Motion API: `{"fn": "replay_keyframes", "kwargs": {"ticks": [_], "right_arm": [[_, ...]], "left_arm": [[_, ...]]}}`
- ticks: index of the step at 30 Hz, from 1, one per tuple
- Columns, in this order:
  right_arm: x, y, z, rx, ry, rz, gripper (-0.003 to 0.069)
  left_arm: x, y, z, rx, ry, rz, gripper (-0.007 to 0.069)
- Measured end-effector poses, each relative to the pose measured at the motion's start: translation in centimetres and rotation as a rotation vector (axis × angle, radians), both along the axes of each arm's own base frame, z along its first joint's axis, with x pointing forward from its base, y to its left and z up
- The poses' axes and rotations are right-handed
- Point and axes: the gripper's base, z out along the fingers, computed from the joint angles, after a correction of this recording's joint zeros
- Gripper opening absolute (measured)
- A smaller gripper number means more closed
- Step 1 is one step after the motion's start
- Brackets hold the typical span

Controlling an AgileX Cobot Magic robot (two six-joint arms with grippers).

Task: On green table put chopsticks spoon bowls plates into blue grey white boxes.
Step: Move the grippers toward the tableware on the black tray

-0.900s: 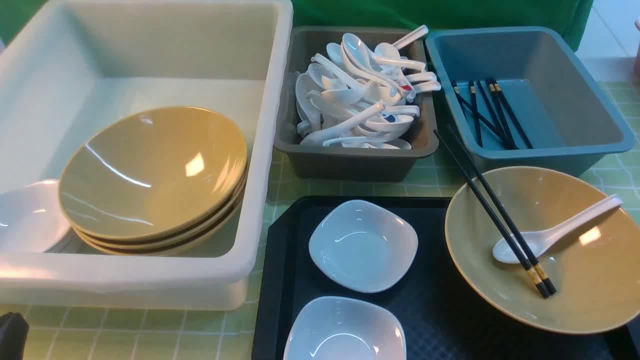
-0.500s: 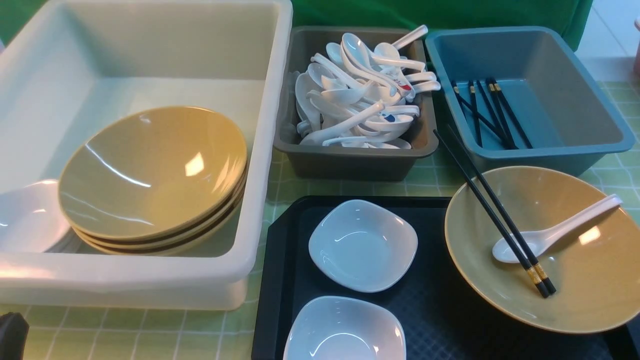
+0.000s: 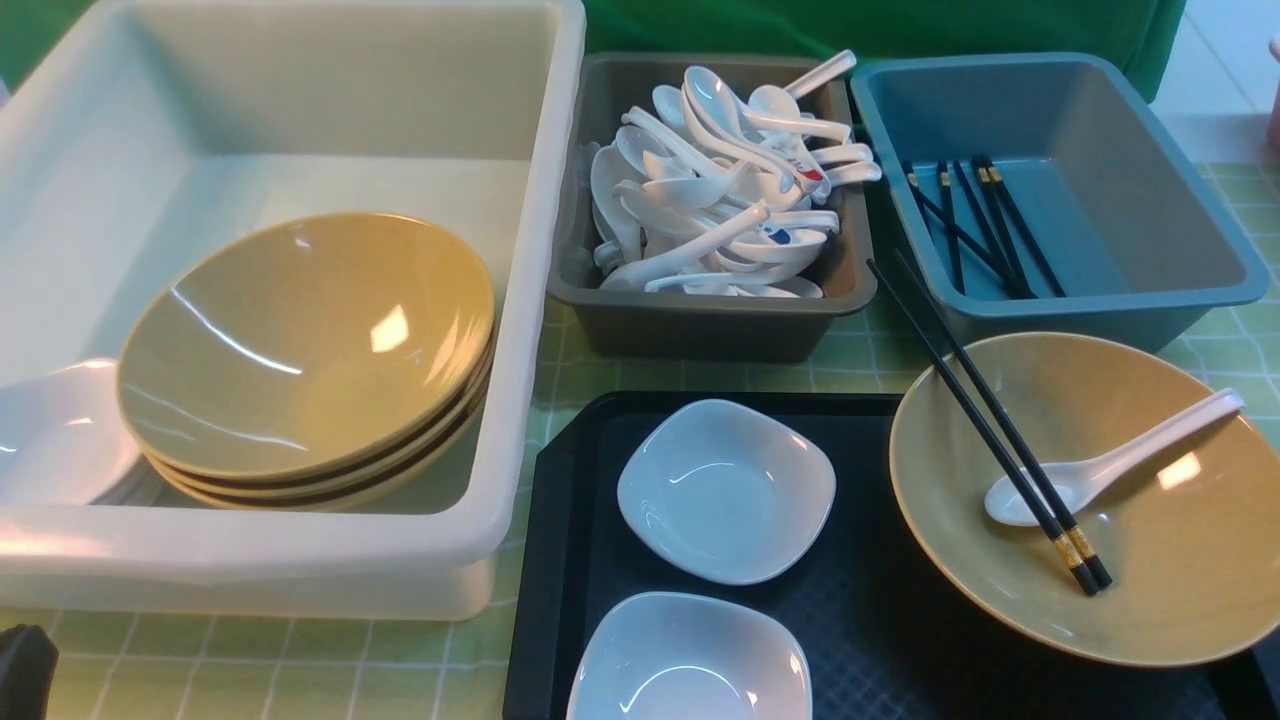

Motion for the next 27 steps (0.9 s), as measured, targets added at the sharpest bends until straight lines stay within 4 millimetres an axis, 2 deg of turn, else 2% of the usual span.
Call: {"fn": "replay_keyframes", "kwargs": {"ticks": [4,11,16,20,23,25,26,27], "right_arm": [[0.2,0.1,0.4,0.004,-0.080,0.006,0.0236],[0.4,0.3,3.2,0.055,-0.401,0.026,0.0236],[0.3,0.3,4.1,0.120,-0.490,0.031,0.0236],[0.3,0.3,4.1,0.270,-0.488,0.026,0.0236],[0.3,0.3,4.1,0.382,-0.476,0.020,0.0236],[0.3,0.3,4.1,0.395,-0.476,0.020,0.0236],[0.2,0.3,4.2,0.420,-0.477,0.020,0.0236],[0.2,0.3,4.2,0.423,-0.477,0.020,0.0236]], "left_arm": [[0.0,0.0,0.0,0.019,0.001,-0.001,-0.0002],[0.0,0.4,0.1,0.190,0.012,0.002,-0.0002],[0.0,0.6,0.2,0.256,0.014,0.007,-0.0002],[0.0,0.8,0.3,0.322,0.013,0.010,-0.0002],[0.2,0.1,1.3,0.267,-0.119,-0.035,-0.0002],[0.3,-0.2,1.8,0.222,-0.190,-0.059,-0.0002],[0.3,-0.8,2.9,0.156,-0.317,-0.105,-0.0002],[0.3,-1.0,3.1,0.152,-0.346,-0.118,-0.0002]]}}
